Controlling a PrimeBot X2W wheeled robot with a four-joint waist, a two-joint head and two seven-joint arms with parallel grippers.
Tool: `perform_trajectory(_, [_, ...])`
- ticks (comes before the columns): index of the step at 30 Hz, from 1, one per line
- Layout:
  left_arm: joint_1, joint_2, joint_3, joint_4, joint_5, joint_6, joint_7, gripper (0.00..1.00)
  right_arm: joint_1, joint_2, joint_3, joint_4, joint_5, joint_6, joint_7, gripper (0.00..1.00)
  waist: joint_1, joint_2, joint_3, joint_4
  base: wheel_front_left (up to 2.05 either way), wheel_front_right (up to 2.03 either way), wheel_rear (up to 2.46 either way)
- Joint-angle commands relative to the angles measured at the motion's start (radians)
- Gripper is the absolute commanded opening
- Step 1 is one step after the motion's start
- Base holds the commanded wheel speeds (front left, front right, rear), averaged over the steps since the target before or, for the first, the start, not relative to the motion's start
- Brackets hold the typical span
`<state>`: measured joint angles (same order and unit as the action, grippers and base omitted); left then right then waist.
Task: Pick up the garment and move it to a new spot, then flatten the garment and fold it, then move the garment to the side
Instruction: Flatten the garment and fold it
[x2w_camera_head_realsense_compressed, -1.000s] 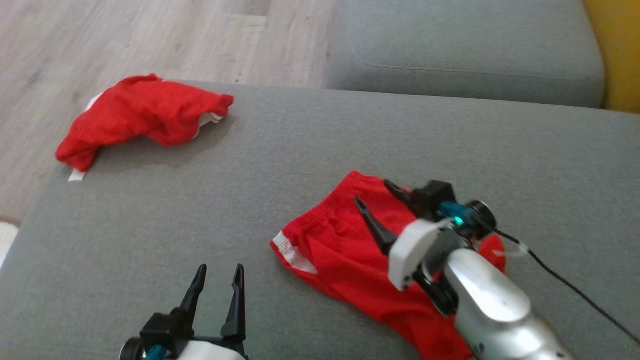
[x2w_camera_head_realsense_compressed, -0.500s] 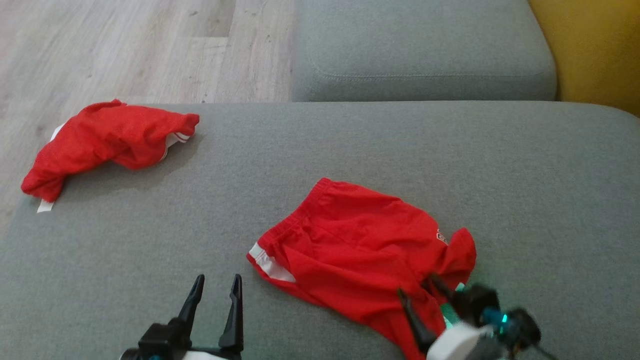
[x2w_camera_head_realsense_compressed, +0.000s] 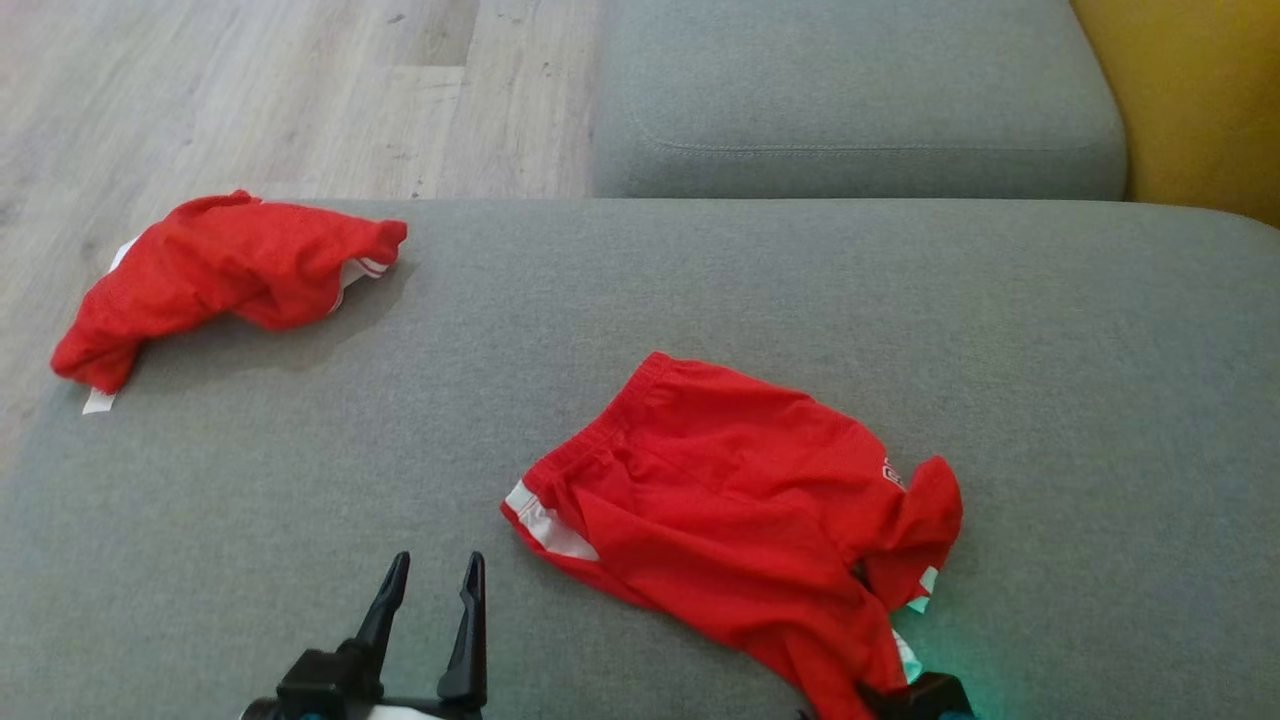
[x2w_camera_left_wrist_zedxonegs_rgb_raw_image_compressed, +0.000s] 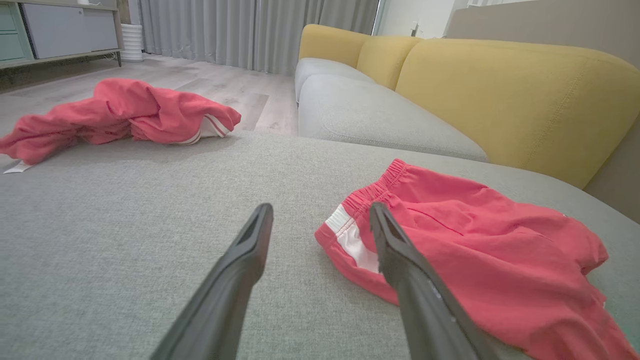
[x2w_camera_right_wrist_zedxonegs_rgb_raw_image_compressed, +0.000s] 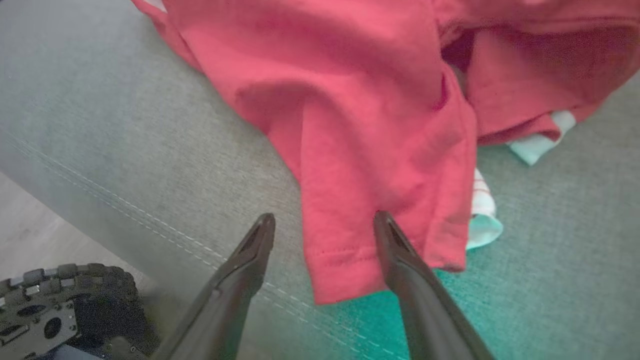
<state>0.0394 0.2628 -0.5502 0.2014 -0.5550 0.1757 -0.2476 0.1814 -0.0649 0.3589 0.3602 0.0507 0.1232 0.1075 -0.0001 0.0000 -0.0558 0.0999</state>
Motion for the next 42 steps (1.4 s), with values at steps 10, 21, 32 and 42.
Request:
perform_trajectory(10, [-0.044, 0.023, 0.029, -0.042, 0.0, 0.012, -0.002, 1.0, -0.147, 0.01, -0.026, 0.138, -0.033, 0.008, -0.047, 0.0, 0.0001, 0.0, 0.011, 0.027, 0.0, 0.0, 0.0])
perform_trajectory(21, [-0.038, 0.02, 0.033, -0.044, -0.007, 0.019, -0.005, 1.0, -0.194, -0.011, -0.084, -0.109, 0.031, 0.008, -0.009, 0.0, 0.0001, 0.0, 0.01, 0.002, 0.0, 0.0, 0.0])
perform_trajectory(32, [-0.064, 0.013, 0.028, -0.037, -0.005, 0.01, -0.006, 1.0, -0.359, -0.093, -0.15, -0.127, 0.07, 0.008, 0.128, 0.0, 0.0001, 0.0, 0.04, 0.042, 0.0, 0.0, 0.0])
perform_trajectory(42, [-0.084, 0.006, 0.023, -0.026, -0.003, 0.003, -0.008, 1.0, -0.516, -0.146, -0.184, 0.143, 0.068, 0.008, 0.119, 0.4, 0.0001, 0.0, 0.067, 0.082, 0.0, 0.0, 0.0])
